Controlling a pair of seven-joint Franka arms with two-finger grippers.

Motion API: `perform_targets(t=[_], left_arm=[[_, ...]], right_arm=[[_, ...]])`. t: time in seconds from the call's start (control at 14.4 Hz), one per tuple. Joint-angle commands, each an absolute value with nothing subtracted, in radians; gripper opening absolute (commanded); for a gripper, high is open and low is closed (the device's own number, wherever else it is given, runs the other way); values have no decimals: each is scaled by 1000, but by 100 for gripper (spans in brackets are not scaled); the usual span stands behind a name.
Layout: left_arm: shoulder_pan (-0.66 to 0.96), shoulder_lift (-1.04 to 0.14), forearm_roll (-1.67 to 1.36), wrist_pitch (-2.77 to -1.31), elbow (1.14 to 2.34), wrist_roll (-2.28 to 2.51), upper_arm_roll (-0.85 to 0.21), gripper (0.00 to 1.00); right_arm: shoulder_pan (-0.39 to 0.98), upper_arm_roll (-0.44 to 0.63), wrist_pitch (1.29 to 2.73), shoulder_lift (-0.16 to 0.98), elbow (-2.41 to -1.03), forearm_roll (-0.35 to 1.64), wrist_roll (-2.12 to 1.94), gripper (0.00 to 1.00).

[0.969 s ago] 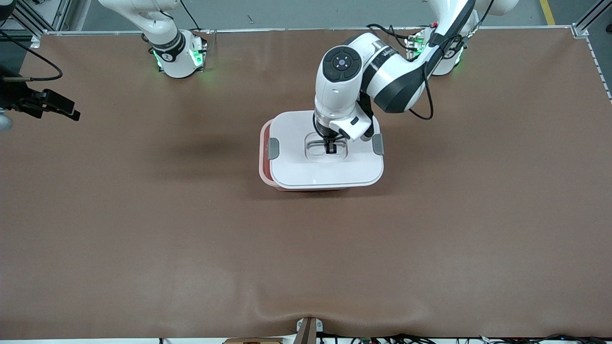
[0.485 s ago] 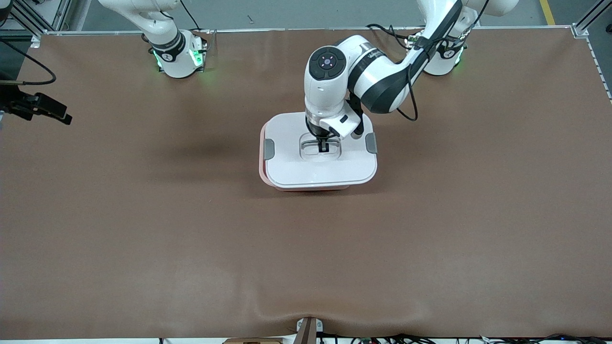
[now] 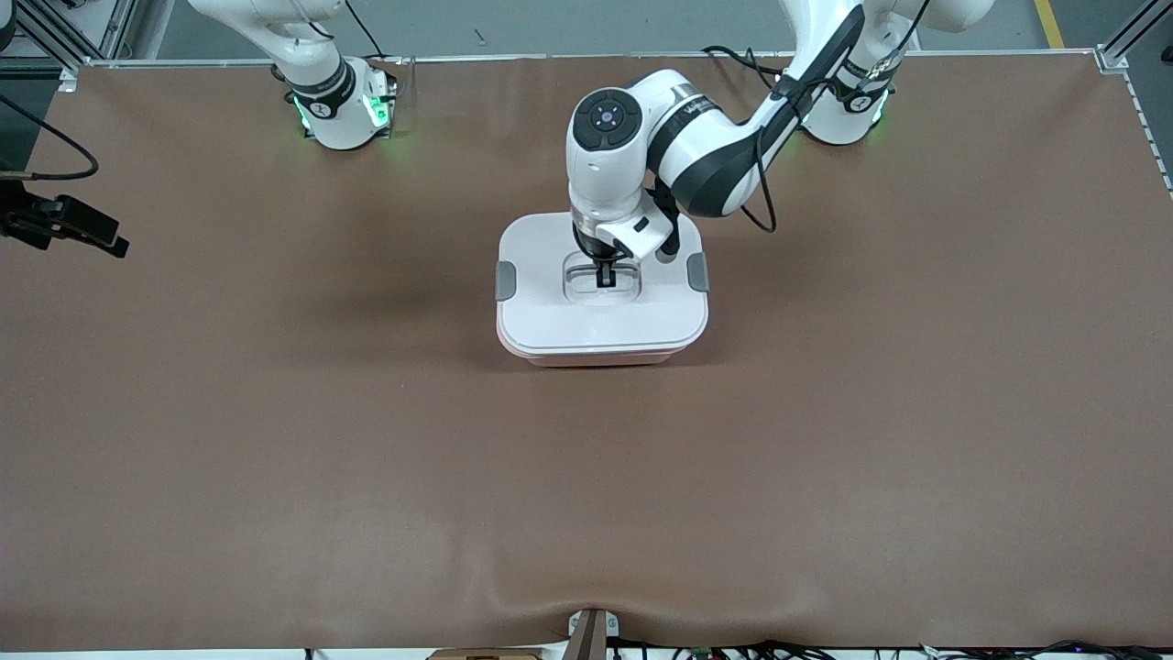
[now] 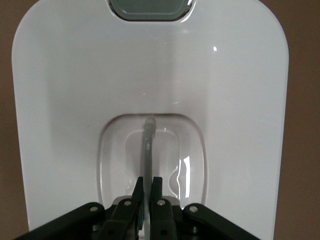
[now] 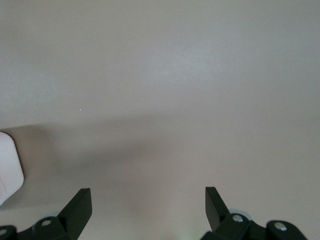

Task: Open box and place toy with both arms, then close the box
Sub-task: 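Lower the lid onto the box with the left gripper, then press the lid down and release the handle with the left gripper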

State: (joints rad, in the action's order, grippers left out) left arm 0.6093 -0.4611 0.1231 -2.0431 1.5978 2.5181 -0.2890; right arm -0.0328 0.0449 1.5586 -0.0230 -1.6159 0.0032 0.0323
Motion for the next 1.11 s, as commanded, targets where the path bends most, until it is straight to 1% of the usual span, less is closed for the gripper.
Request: perform_targets(t=[0.0,0.48,0.69,0.83,1.04], left_arm=[[614,-462,149,-2049,1597,2537,-287,0],[629,-476,183,-2056,1591,2537,-287,0],[634,-483,186,-2075,1588,2537,-287,0],[634,-483,189,-2079,1585,2539,-287,0],[634,-488,190,-2083,1588,2537,-287,0]], right_arm=[[-25,40,1542,-17,-1588,46,49,100],[-25,41,1546,-15,-1580,46,46,100],[-21,38,1516,-18,-1563,60,48,100],[-23,41,1480,-23,-1563,49,46,100],[-25,43,1488,-23,-1557,0,35,100]])
